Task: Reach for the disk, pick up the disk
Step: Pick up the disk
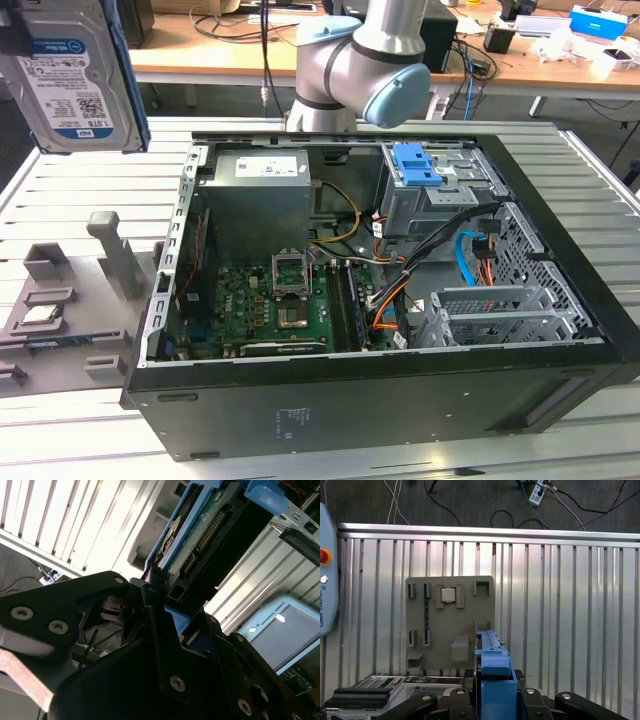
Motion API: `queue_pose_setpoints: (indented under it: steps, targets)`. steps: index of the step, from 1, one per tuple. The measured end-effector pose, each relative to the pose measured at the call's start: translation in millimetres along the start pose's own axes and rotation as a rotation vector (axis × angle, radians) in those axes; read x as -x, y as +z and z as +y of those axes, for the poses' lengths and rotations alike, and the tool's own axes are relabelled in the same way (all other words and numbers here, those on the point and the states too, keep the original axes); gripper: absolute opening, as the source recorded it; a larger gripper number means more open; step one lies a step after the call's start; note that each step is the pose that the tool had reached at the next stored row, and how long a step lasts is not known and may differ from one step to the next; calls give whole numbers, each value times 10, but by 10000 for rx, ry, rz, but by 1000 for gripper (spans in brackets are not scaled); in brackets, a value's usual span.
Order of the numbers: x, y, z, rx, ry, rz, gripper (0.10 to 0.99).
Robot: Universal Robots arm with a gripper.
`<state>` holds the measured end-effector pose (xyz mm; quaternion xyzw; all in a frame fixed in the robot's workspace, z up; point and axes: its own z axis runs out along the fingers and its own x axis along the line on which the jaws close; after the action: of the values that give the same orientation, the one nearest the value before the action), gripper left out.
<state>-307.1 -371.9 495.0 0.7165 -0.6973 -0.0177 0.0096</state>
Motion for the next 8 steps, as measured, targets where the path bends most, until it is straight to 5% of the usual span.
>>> queue_pose_setpoints:
  steps: [8]
  targets:
    - [-4,-13,-335,3,-1,0,369]
